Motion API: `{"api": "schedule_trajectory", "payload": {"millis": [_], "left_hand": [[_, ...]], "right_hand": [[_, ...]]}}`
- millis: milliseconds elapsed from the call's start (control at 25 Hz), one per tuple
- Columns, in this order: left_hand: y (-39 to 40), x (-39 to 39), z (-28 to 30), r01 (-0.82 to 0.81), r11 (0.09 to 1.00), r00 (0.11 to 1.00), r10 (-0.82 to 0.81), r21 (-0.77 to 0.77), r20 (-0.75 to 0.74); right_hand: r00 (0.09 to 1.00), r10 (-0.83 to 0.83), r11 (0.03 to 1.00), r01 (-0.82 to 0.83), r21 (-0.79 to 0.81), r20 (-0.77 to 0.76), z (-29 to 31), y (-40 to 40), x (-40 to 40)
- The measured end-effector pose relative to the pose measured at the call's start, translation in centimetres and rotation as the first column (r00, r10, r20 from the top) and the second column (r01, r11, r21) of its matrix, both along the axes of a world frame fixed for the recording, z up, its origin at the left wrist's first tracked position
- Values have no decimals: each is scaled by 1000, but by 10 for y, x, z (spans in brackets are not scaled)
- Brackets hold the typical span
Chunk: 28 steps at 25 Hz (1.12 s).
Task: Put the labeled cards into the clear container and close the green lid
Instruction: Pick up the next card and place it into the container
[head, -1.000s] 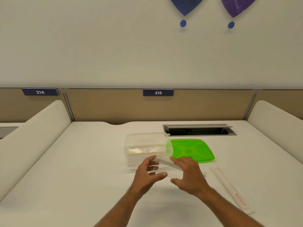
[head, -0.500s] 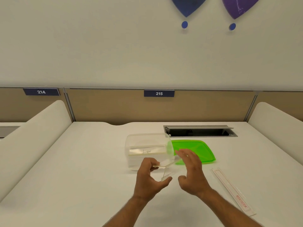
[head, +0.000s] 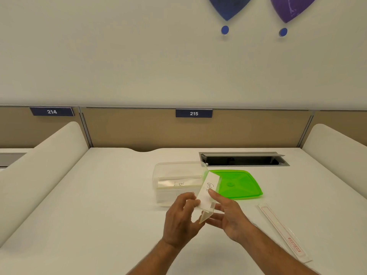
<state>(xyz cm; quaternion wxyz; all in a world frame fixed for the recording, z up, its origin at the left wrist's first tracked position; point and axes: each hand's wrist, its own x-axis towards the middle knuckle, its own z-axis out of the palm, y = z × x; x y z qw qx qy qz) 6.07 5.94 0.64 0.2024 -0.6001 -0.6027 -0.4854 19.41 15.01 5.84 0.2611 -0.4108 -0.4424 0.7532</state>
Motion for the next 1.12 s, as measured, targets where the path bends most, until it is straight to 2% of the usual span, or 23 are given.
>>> {"api": "schedule_trajectory", "payload": {"millis": [240,360,440,520,640,760,920,1120], "left_hand": [[0,-6,0,-19,1000,989,20,9,-150],[-4,-7,4,77,996,972,-86,-49,-219],[-8,-10,9,160,983,956,-178,-95,-232],[-6,-17,17,186,978,952,-202,-92,-228],[6,-36,31,111,989,965,-130,-99,-227],[13,-63,40,-8,973,957,-59,-232,-283],[22,-97,49,-101,920,945,-31,-378,-326],[39,-122,64,-26,868,980,-76,-496,-185]], "right_hand": [[1000,-6,1000,6,-3,5,-2,2,-5],[1000,-20,1000,20,-8,22,0,6,-4],[997,13,997,-19,75,71,4,11,-3],[988,61,973,-91,212,144,7,20,-2],[946,113,871,-241,428,304,10,37,0],[873,160,710,-426,561,460,19,50,0],[795,133,583,-546,602,592,34,71,-9],[718,127,470,-651,596,685,50,93,-34]]}}
